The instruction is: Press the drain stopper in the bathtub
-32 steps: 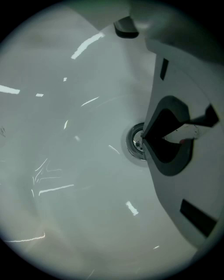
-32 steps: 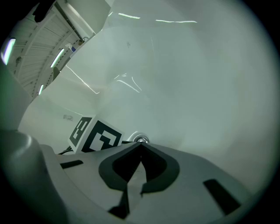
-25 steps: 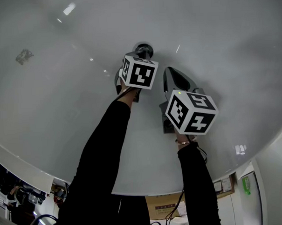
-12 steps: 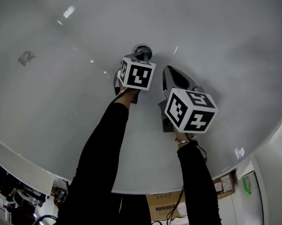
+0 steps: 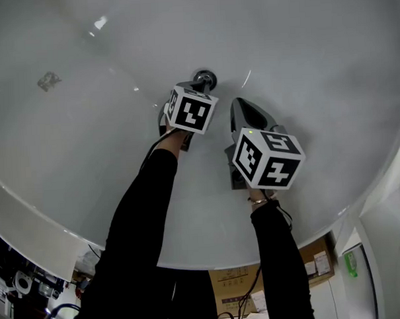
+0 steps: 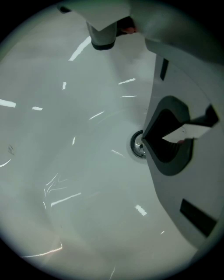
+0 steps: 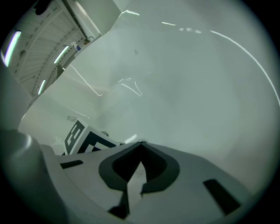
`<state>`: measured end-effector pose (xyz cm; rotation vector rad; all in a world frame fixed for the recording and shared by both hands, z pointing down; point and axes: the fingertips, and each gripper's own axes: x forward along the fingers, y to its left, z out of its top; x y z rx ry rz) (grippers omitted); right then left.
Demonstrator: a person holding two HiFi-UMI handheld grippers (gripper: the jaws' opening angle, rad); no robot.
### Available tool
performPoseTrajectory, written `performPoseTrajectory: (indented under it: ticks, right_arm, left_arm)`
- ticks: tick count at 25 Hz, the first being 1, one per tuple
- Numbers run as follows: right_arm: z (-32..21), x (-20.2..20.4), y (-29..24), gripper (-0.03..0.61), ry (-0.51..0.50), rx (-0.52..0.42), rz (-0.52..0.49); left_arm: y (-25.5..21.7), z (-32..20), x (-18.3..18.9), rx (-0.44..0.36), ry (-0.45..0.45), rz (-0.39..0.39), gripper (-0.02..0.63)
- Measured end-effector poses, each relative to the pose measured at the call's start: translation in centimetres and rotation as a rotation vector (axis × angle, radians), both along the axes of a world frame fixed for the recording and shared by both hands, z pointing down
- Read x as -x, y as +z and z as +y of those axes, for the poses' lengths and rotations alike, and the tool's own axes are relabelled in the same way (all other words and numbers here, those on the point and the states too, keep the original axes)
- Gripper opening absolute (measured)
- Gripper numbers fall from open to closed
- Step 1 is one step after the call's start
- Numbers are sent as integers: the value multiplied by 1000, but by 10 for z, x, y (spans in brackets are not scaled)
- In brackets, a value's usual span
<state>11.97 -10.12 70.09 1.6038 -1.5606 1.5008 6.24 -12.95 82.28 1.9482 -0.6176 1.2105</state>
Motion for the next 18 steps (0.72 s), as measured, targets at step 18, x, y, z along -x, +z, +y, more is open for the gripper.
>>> performPoseTrajectory:
  ticks: [18]
  right_arm:
    - [2, 13, -74, 2, -13, -47, 32]
  left_arm:
    - [-91, -9, 1, -79, 39, 40, 8]
